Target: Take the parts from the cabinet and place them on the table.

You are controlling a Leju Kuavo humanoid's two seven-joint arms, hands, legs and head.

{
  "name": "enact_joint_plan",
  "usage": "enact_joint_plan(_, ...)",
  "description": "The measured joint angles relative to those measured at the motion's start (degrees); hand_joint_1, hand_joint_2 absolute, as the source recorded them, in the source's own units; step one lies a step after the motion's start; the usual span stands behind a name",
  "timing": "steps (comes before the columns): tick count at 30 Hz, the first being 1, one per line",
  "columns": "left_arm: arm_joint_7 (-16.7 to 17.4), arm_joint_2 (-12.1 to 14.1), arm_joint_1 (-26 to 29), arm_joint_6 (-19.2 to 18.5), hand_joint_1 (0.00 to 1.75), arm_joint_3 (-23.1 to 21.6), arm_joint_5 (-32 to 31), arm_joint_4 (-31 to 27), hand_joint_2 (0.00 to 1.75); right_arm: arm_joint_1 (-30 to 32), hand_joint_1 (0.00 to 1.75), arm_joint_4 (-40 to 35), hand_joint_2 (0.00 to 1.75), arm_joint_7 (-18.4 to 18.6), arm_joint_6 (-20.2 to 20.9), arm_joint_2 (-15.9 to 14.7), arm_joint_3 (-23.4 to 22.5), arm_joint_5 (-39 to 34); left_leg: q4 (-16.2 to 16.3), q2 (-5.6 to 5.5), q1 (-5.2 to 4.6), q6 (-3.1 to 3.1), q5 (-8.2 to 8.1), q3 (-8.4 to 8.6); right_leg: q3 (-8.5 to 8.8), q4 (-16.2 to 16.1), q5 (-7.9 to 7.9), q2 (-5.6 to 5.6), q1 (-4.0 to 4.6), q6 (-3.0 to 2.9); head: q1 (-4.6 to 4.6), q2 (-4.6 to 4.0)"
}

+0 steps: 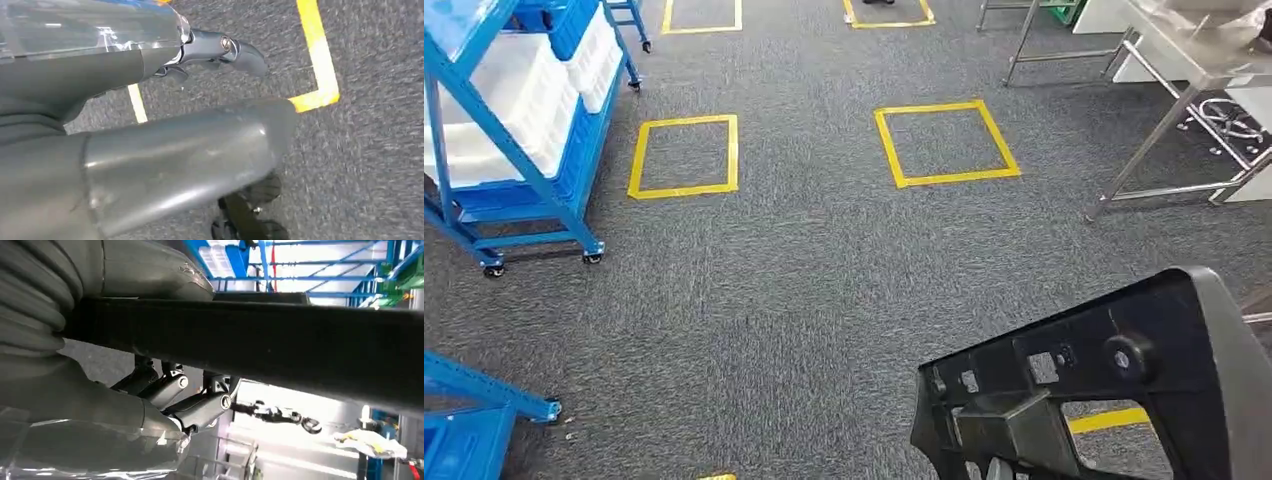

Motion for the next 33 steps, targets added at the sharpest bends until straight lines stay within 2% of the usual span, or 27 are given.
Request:
enact_joint_plan(1,0.02,0.11,0.17,0.00,0.00,-0.02,0.09,-0.02,0.00,-0.05,1.75,0.02,1.75,0.00,-0.15,-0.02,0.00,0.00,0.00,0.96,-0.19,0.13,-0.09,-0.03,-2.51,4.98,-2.21,-0.73,-0.14,0.14,0.00,0.00)
enact_joint_plan(2,0.02,0.17,0.26,0.00,0.00,-0.02,0.20,0.00,0.00,-0.04,1.75,0.04,1.75,0.00,-0.26,-0.09,0.00,0.02,0.01,1.77,-0.29,0.21,-0.15,-0.05,-4.23,8.33,-3.28,-0.97,-0.22,0.21,-0.02,0.00)
enact_joint_plan(3,0.04,0.22,0.26,0.00,0.00,-0.04,0.28,0.00,0.00,-0.04,1.75,0.04,1.75,0.00,-0.31,-0.15,0.00,0.04,0.01,2.61,-0.36,0.19,-0.24,-0.02,-5.00,9.75,-3.09,-1.13,-0.25,0.22,0.02,0.00)
enact_joint_plan(4,0.02,0.22,0.19,0.00,0.00,-0.07,0.35,-0.02,0.00,-0.04,1.75,0.07,1.75,0.02,-0.35,-0.22,0.00,0.09,0.01,3.31,-0.41,0.18,-0.35,0.09,-4.32,8.35,-1.64,-1.27,-0.24,0.13,0.00,0.00)
enact_joint_plan(6,0.02,0.20,0.02,0.00,0.00,-0.09,0.42,-0.02,0.00,-0.05,1.75,0.04,1.75,0.00,-0.48,-0.28,0.00,0.31,0.00,4.68,-0.48,0.00,-0.64,0.58,0.86,-1.15,3.35,-2.33,0.01,-0.54,0.00,0.00)
enact_joint_plan(7,0.02,0.20,-0.05,0.00,0.00,-0.11,0.42,-0.02,0.00,-0.06,1.75,0.04,1.75,0.00,-0.48,-0.28,0.02,0.44,-0.01,5.30,-0.49,-0.15,-0.83,0.92,3.87,-6.43,5.13,-4.31,0.43,-1.13,0.04,0.00)
enact_joint_plan(8,0.02,0.15,-0.04,-0.02,0.00,-0.13,0.42,-0.02,0.00,-0.30,1.75,0.04,1.75,0.02,-0.50,-0.31,0.02,0.50,0.02,5.85,-0.76,-0.51,-1.07,1.07,4.38,-7.86,4.04,-6.04,1.20,-1.39,-0.04,0.00)
enact_joint_plan(11,0.11,0.11,-0.37,-0.02,0.00,-0.17,0.61,-0.04,0.00,-0.26,1.75,0.04,1.75,0.00,-0.81,-0.46,0.11,0.68,-0.36,7.57,-0.57,-1.25,-1.23,1.54,4.03,-8.03,4.34,-3.97,1.49,-1.95,0.00,0.00)
enact_joint_plan(12,0.11,0.07,-0.51,-0.02,0.00,-0.20,0.74,-0.13,0.00,-0.25,1.75,0.00,1.75,0.00,-0.96,-0.48,0.11,0.68,-0.52,8.19,-0.79,-1.63,-1.37,2.03,4.32,-8.83,4.67,-3.17,1.38,-2.34,0.02,0.00)
enact_joint_plan(13,0.09,0.15,-0.59,-0.02,0.00,-0.20,0.79,-0.20,0.00,-0.19,1.75,-0.02,1.75,0.02,-1.16,-0.52,0.13,0.76,0.30,6.15,-0.40,-1.88,-1.99,1.96,5.08,-9.61,5.23,-2.65,0.66,-2.49,-0.04,0.00)
enact_joint_plan(14,0.00,0.15,-0.44,-0.02,0.00,-0.22,0.83,-0.22,0.00,-0.34,1.75,-0.02,1.75,0.02,-1.29,-0.55,0.22,0.76,2.48,3.23,-0.40,-1.88,-3.58,0.98,5.27,-9.92,5.33,-2.17,0.37,-2.99,-0.02,-0.02)
enact_joint_plan(15,-0.02,0.13,-0.36,-0.07,0.00,-0.28,0.85,-0.22,0.00,-0.59,1.75,0.00,1.75,0.09,-1.40,-0.57,0.24,0.76,6.40,1.38,-0.37,-1.98,-5.79,-0.89,5.23,-9.92,5.34,-1.51,0.31,-3.02,-0.22,-0.02)
enact_joint_plan(16,0.00,0.15,-0.24,-0.09,0.00,-0.35,0.87,-0.22,0.00,-0.66,1.75,0.02,1.75,0.09,-1.40,-0.61,0.26,0.79,11.28,0.67,-0.31,-2.14,-8.05,-3.25,5.26,-9.91,5.30,-0.75,0.33,-3.08,-0.48,0.00)
enact_joint_plan(17,0.00,0.17,-0.12,-0.09,0.00,-0.39,0.90,-0.22,0.00,-0.64,1.75,0.04,1.75,0.09,-1.38,-0.66,0.28,0.81,15.06,0.59,-0.31,-2.31,-9.33,-5.26,5.25,-9.86,5.27,0.03,0.36,-3.12,-0.39,0.00)
enact_joint_plan(18,0.00,0.22,0.00,-0.09,0.00,-0.42,0.90,-0.22,0.00,-0.64,1.75,0.09,1.75,0.09,-1.40,-0.70,0.28,0.81,16.93,0.58,-0.31,-2.40,-9.24,-6.44,5.26,-9.77,5.27,0.88,0.37,-3.12,-0.46,0.00)
enact_joint_plan(19,0.00,0.24,0.06,-0.09,0.00,-0.46,0.90,-0.22,0.00,-0.64,1.75,0.11,1.75,0.09,-1.40,-0.77,0.28,0.81,15.87,0.56,-0.31,-2.42,-7.58,-6.27,5.38,-9.69,5.21,1.84,0.33,-3.04,-0.48,0.00)
enact_joint_plan(20,0.00,0.26,0.05,-0.09,0.00,-0.46,0.90,-0.22,0.00,-0.64,1.75,0.11,1.75,0.09,-1.40,-0.79,0.28,0.83,12.55,0.42,-0.28,-2.42,-5.02,-5.05,5.46,-9.51,5.09,2.75,0.25,-2.86,-0.46,-0.02)
enact_joint_plan(21,0.00,0.28,0.04,-0.09,0.00,-0.48,0.90,-0.22,0.00,-0.64,1.75,0.11,1.75,0.09,-1.40,-0.83,0.28,0.83,7.35,-0.11,-0.24,-2.42,-1.92,-2.86,5.56,-9.16,4.87,3.61,0.08,-2.58,-0.48,0.00)
enact_joint_plan(22,0.00,0.37,0.05,-0.09,0.00,-0.48,0.90,-0.22,0.00,-0.65,1.75,0.11,1.75,0.09,-1.40,-0.83,0.28,0.83,2.14,-1.99,-0.02,-2.51,0.61,-0.71,5.50,-8.69,4.55,4.35,-0.08,-2.23,-0.48,0.00)
enact_joint_plan(23,0.02,0.39,0.28,-0.09,0.00,-0.50,0.90,-0.22,0.00,-0.68,1.75,0.13,1.75,0.09,-1.40,-0.83,0.28,0.83,0.94,-5.31,0.19,-2.46,-0.73,-0.16,5.09,-8.26,4.33,4.87,0.05,-1.88,-0.48,-0.02)
enact_joint_plan(24,-0.02,0.37,0.22,-0.09,0.00,-0.52,0.92,-0.22,0.00,-0.78,1.75,0.11,1.75,0.09,-1.40,-0.85,0.33,0.85,0.30,-5.15,0.19,-2.07,-0.47,-0.24,4.69,-7.78,4.28,5.59,0.04,-1.61,-0.55,0.00)
enact_joint_plan(27,-0.28,0.35,-0.12,-0.09,0.00,-0.61,0.92,-0.22,0.00,-0.56,1.75,0.11,1.75,0.11,-1.68,-0.92,0.42,0.90,0.21,-3.10,-0.23,-1.00,-0.27,0.07,4.13,-8.39,4.89,7.58,-0.25,-0.49,-0.57,0.00)
enact_joint_plan(28,-0.46,0.09,-0.21,-0.11,0.00,-0.66,0.92,-0.37,0.00,-0.52,1.75,0.09,1.75,0.11,-1.79,-0.98,0.42,0.90,-0.35,-2.27,0.21,-0.45,0.08,0.22,4.17,-7.99,4.60,6.50,-0.21,-0.36,-0.63,0.00)
enact_joint_plan(29,-0.70,0.20,-0.16,-0.11,0.00,-0.70,0.90,-0.35,0.00,-0.50,1.75,0.07,1.75,0.11,-1.90,-1.01,0.44,0.90,-0.59,-1.60,0.14,-0.14,0.11,0.40,3.60,-6.56,3.56,2.20,0.23,-0.14,-0.08,0.00)
enact_joint_plan(30,-0.98,0.20,-0.02,-0.11,0.00,-0.79,0.90,-0.35,0.00,-0.71,1.75,0.07,1.75,0.11,-2.03,-1.12,0.46,0.90,-0.63,-0.74,0.07,0.11,0.07,0.43,1.93,-3.47,1.69,0.26,0.20,0.07,0.29,0.00)
enact_joint_plan(32,-1.49,0.26,0.41,-0.11,0.00,-1.12,0.90,-0.35,0.00,-0.71,1.75,0.07,1.75,0.13,-2.12,-1.27,0.48,0.90,-0.62,1.09,-0.19,0.28,-0.12,0.41,-2.77,5.54,-2.35,-0.95,-0.15,0.40,0.26,0.00)
enact_joint_plan(33,-1.71,0.28,0.49,-0.09,0.00,-1.20,0.90,-0.35,0.00,-0.63,1.75,0.07,1.75,0.13,-2.23,-1.36,0.48,0.87,-0.61,1.95,-0.28,0.29,-0.24,0.40,-4.41,8.46,-3.00,-1.09,-0.24,0.47,0.26,0.00)
